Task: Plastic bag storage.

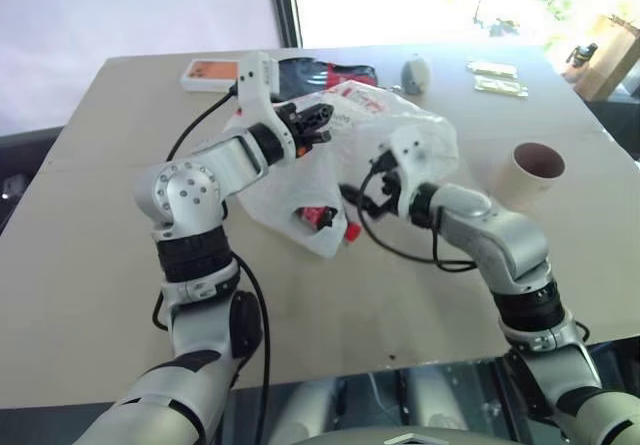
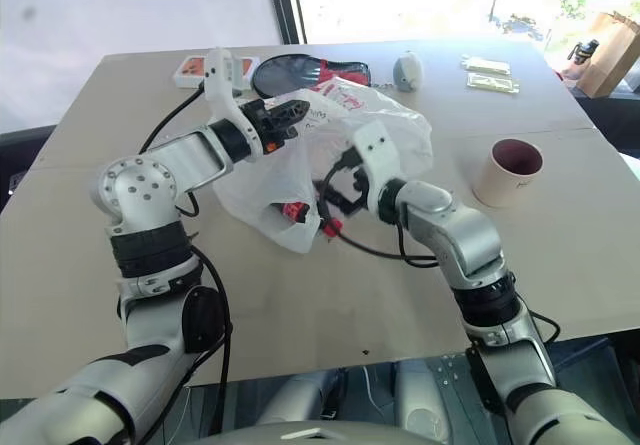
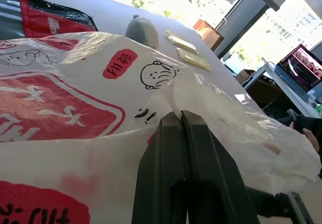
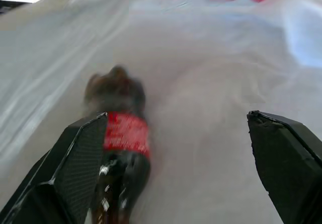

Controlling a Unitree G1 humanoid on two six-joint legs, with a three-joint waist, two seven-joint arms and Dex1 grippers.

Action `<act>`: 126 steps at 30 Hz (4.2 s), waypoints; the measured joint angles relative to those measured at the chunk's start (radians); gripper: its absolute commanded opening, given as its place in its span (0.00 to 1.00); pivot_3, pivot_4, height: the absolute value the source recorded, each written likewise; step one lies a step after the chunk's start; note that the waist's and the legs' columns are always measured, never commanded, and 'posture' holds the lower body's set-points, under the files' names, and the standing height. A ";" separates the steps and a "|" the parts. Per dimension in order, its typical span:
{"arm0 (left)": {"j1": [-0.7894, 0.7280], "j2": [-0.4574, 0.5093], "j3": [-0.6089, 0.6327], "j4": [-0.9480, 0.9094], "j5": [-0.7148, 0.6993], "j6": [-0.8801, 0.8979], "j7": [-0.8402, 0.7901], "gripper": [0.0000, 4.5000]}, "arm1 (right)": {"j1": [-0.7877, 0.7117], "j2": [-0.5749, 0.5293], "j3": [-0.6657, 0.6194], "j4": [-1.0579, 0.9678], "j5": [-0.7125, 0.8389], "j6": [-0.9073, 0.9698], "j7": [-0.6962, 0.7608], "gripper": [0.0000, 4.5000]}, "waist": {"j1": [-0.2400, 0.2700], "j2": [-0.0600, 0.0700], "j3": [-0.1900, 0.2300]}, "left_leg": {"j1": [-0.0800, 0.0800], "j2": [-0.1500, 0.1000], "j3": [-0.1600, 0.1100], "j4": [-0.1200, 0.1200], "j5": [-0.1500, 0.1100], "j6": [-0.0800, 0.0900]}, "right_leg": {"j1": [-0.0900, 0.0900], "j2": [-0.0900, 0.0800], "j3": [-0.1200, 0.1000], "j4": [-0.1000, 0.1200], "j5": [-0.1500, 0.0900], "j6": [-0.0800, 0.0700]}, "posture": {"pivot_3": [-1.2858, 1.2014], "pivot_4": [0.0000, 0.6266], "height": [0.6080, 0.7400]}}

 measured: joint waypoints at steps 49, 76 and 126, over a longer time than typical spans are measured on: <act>0.056 0.027 -0.002 -0.146 -0.099 0.022 0.053 0.00 | 0.078 -0.298 -0.129 -0.268 0.270 0.008 0.192 0.01 | 0.056 -0.004 -0.001 | -0.002 0.001 0.001 0.005 0.000 0.000 | 0.002 0.001 0.000 -0.004 0.005 0.001 | 0.52 0.24 1.00; 0.097 0.071 -0.033 -0.162 -0.130 -0.030 0.071 0.00 | 0.074 -0.262 -0.099 -0.289 -0.079 -0.076 0.140 0.84 | 0.012 -0.003 -0.002 | 0.000 0.001 -0.001 0.003 0.000 0.000 | 0.001 0.001 -0.005 -0.004 0.006 -0.001 | 0.52 0.24 1.00; 1.010 0.652 0.318 -0.662 -0.576 -0.056 -0.589 0.99 | 0.092 -0.092 -0.297 -0.198 -0.160 0.210 -0.134 0.00 | 0.032 0.006 0.000 | 0.011 0.002 0.004 -0.006 0.000 0.000 | 0.005 0.007 0.004 -0.007 0.006 -0.002 | 0.52 0.24 1.00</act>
